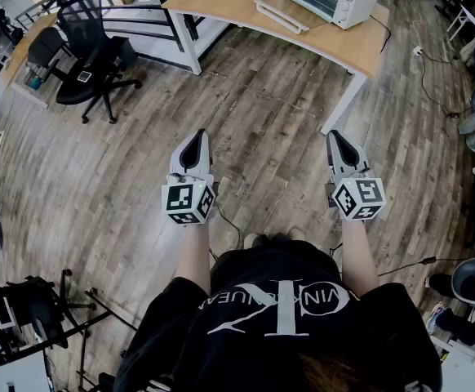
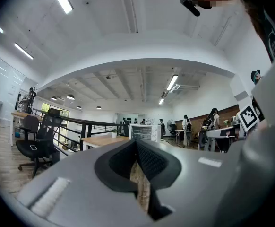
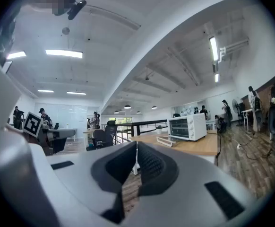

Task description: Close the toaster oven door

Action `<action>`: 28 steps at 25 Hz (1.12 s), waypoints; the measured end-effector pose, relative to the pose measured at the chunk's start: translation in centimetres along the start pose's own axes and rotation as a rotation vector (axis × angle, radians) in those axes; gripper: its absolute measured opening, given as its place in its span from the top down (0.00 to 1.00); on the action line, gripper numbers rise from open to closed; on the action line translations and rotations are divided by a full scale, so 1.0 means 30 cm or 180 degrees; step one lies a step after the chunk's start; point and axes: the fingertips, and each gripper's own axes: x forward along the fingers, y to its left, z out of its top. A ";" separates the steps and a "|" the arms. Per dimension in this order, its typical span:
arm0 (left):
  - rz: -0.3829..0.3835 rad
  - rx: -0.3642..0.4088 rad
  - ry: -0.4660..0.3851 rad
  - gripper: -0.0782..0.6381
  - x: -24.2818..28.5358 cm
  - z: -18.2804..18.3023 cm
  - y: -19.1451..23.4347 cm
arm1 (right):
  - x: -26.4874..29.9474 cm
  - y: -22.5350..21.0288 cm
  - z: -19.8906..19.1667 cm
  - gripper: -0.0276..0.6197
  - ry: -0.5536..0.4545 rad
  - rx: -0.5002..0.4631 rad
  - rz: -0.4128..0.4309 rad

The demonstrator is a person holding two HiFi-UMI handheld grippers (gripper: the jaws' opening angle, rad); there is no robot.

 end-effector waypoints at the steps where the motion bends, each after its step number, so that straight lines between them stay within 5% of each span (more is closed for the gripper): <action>1: 0.0001 -0.0003 0.0002 0.88 0.000 -0.003 0.002 | 0.002 0.000 0.000 0.93 -0.0001 0.0002 0.0000; 24: -0.0043 -0.0114 0.0118 0.88 -0.033 -0.056 0.127 | 0.069 0.093 -0.024 0.92 0.0001 0.0074 -0.0066; 28: -0.0029 -0.0118 0.0127 0.88 -0.045 -0.069 0.137 | 0.080 0.104 -0.031 0.86 0.0010 0.0083 -0.0007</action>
